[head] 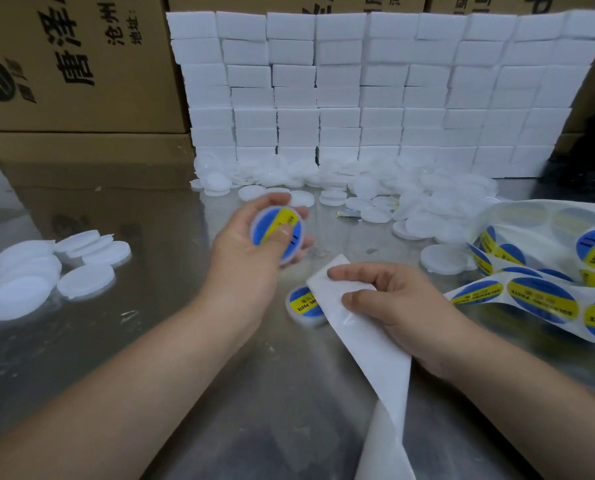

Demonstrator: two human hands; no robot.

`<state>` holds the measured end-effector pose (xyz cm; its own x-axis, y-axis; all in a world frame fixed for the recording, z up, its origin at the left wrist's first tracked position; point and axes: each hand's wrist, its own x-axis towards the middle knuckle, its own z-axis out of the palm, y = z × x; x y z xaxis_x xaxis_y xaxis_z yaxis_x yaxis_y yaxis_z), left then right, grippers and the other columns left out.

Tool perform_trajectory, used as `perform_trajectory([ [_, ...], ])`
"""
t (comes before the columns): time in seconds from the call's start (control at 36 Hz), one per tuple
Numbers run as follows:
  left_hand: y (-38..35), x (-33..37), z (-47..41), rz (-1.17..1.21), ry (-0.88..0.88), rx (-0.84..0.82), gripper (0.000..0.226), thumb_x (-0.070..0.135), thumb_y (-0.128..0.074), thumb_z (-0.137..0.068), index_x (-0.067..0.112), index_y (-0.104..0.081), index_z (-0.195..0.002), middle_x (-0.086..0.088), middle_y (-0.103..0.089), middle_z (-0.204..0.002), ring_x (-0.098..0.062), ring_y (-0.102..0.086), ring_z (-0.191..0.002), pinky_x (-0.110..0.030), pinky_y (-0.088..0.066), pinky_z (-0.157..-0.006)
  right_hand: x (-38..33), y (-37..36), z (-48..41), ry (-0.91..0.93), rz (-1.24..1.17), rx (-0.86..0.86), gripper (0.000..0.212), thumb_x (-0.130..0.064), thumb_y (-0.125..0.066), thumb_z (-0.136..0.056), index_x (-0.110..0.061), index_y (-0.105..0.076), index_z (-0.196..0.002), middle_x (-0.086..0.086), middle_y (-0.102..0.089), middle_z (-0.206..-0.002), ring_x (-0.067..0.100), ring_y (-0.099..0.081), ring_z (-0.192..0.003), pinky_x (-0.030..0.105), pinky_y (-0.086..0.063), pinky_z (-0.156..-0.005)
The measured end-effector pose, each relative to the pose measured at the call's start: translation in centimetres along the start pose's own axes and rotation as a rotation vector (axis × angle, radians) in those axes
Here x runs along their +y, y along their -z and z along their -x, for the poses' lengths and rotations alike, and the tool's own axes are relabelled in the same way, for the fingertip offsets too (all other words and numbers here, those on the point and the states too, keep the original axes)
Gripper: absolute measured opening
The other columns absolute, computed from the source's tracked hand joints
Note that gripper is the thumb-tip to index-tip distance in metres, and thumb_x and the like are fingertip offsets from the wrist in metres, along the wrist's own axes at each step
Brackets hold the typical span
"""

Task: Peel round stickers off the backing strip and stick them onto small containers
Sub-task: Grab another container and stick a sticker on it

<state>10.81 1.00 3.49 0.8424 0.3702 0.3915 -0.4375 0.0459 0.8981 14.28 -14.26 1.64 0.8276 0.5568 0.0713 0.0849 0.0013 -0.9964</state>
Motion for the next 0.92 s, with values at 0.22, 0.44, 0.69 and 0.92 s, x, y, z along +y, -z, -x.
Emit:
perform_trajectory([
  [0.22, -0.5, 0.1, 0.7, -0.087, 0.058, -0.018, 0.021, 0.011, -0.05, -0.092, 0.032, -0.05, -0.094, -0.008, -0.063, -0.093, -0.016, -0.065, -0.05, -0.02, -0.049, -0.045, 0.3, 0.5, -0.6, 0.049, 0.058, 0.207, 0.032, 0.002, -0.054, -0.084, -0.026, -0.067, -0.078, -0.008, -0.067, -0.087, 0.004, -0.059, -0.059, 0.016, -0.046, -0.052],
  [0.44, -0.3, -0.4, 1.7, -0.282, 0.037, -0.137, 0.014, 0.025, -0.046, -0.093, 0.034, -0.056, -0.088, 0.005, -0.056, -0.078, -0.011, -0.045, -0.033, -0.014, -0.04, -0.039, 0.4, 0.4, -1.1, 0.177, 0.217, 0.339, 0.045, 0.003, -0.052, -0.082, -0.04, -0.065, -0.076, -0.016, -0.065, -0.083, -0.001, -0.055, -0.065, 0.014, -0.043, -0.059],
  [0.69, -0.7, -0.9, 1.8, -0.392, -0.039, -0.097, 0.023, 0.03, -0.041, -0.094, 0.039, -0.057, -0.08, 0.021, -0.055, -0.063, -0.001, -0.047, -0.049, -0.014, -0.037, -0.041, 0.3, 0.4, -0.3, 0.179, 0.321, 0.302, 0.041, -0.001, -0.05, -0.083, -0.03, -0.067, -0.06, -0.024, -0.058, -0.05, -0.009, -0.05, -0.047, 0.004, -0.032, -0.044],
  [0.92, -0.8, -1.4, 2.1, -0.412, -0.074, -0.139, 0.024, 0.027, -0.038, -0.095, 0.034, -0.055, -0.08, 0.021, -0.056, -0.057, 0.002, -0.047, -0.044, -0.008, -0.031, -0.041, -0.1, -0.2, 0.0, 0.257, 0.407, 0.204, 0.012, -0.031, -0.069, -0.077, -0.021, -0.07, -0.07, -0.014, -0.064, -0.066, -0.005, -0.053, -0.061, 0.011, -0.037, -0.059],
])
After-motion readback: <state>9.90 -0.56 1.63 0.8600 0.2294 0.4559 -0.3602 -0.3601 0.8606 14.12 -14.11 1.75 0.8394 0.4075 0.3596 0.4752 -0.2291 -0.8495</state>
